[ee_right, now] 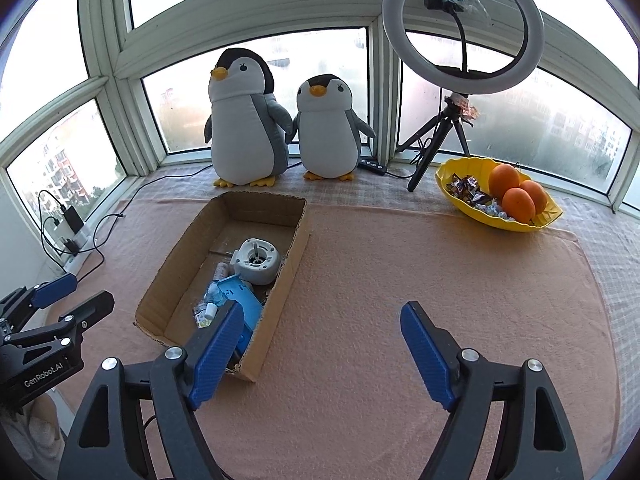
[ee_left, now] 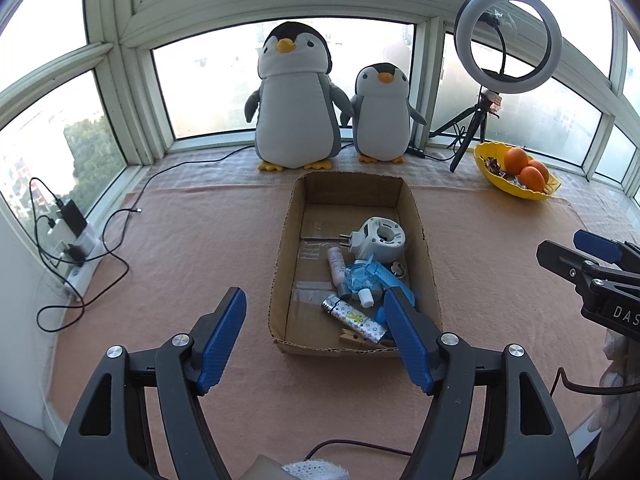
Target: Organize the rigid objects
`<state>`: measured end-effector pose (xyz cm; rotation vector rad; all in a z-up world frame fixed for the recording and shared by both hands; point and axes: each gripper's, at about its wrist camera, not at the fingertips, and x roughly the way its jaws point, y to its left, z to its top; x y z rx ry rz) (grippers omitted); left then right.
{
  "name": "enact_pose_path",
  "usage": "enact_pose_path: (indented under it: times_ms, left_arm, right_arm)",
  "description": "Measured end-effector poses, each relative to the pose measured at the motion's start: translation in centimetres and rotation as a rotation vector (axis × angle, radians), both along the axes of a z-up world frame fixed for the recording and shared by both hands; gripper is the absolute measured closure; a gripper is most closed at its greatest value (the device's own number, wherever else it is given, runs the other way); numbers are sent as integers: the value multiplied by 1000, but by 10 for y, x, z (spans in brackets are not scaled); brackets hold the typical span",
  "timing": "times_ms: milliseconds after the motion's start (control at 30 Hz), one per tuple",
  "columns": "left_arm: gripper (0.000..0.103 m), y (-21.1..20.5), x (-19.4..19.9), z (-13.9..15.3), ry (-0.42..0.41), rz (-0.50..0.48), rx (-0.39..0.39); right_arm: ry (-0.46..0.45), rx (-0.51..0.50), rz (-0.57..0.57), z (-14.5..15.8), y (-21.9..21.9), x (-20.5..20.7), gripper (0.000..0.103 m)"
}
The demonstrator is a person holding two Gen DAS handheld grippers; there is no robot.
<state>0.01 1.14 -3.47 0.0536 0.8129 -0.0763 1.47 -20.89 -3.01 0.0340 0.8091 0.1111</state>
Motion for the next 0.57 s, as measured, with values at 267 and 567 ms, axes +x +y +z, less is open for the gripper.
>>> enact_pose_path:
  times_ms: [267, 567]
  left_arm:
    - [31, -2, -1, 1, -3, -7, 1]
    - [31, -3, 1, 0, 7, -17, -8]
  right_arm:
    - [2, -16, 0, -1, 0, 0, 24]
    - [5, -8, -16, -2, -5, 0, 24]
